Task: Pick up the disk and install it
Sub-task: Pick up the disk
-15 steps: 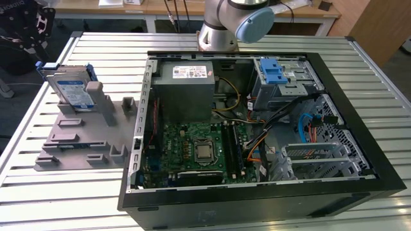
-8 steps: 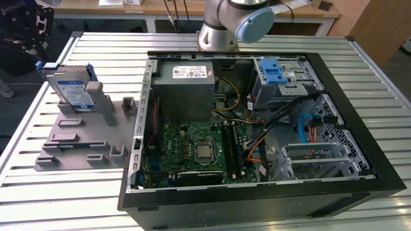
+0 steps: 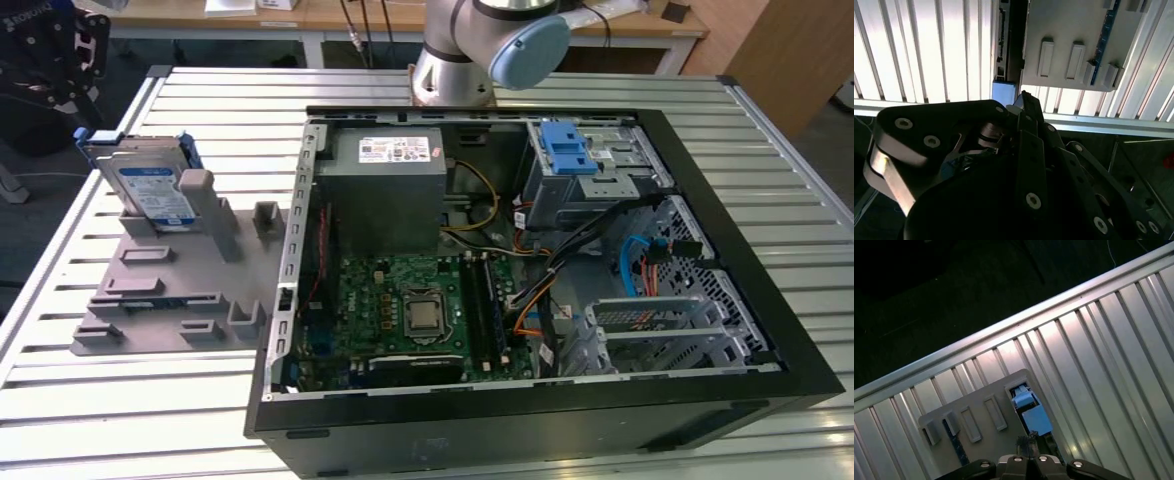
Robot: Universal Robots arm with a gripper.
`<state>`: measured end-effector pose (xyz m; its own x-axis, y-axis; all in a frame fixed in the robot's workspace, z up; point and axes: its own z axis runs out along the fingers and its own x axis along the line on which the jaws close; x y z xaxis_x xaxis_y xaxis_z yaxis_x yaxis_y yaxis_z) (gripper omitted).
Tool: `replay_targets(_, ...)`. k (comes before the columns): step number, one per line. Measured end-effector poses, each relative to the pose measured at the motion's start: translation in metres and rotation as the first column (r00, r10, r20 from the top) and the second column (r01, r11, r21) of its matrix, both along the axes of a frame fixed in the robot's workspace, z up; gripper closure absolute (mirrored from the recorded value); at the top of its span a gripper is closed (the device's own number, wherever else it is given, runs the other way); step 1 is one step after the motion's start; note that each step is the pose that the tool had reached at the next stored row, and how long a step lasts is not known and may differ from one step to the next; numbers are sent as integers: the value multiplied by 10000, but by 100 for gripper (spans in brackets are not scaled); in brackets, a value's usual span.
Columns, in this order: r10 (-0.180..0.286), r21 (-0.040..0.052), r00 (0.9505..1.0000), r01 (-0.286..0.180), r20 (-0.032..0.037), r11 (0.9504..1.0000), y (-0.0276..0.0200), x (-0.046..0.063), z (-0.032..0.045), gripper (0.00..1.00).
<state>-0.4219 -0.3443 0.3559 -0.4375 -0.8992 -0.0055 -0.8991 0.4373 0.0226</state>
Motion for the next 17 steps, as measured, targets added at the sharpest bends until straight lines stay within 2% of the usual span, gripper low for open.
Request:
replay_targets(3,62,1,10000,-62,0,10000,0,0,0,89)
replay_targets(6,563,1,9984,-563,0,9984,-1,0,-2,89)
replay_targets(8,938,0,9956,-938,0,9956,-1,1,-5,89)
replay_targets(11,1474,0,9891,-1474,0,9891,-1,0,-15,89)
replay_targets(14,2006,1,9797,-2006,-1,9797,0,0,-29,89)
replay_targets(15,2194,0,9756,-2194,0,9756,0,0,-34,89)
replay_targets(16,2328,0,9725,-2328,1,9725,2,0,-41,83)
replay_targets(17,2414,-1,9704,-2414,3,9704,14,-1,-47,83)
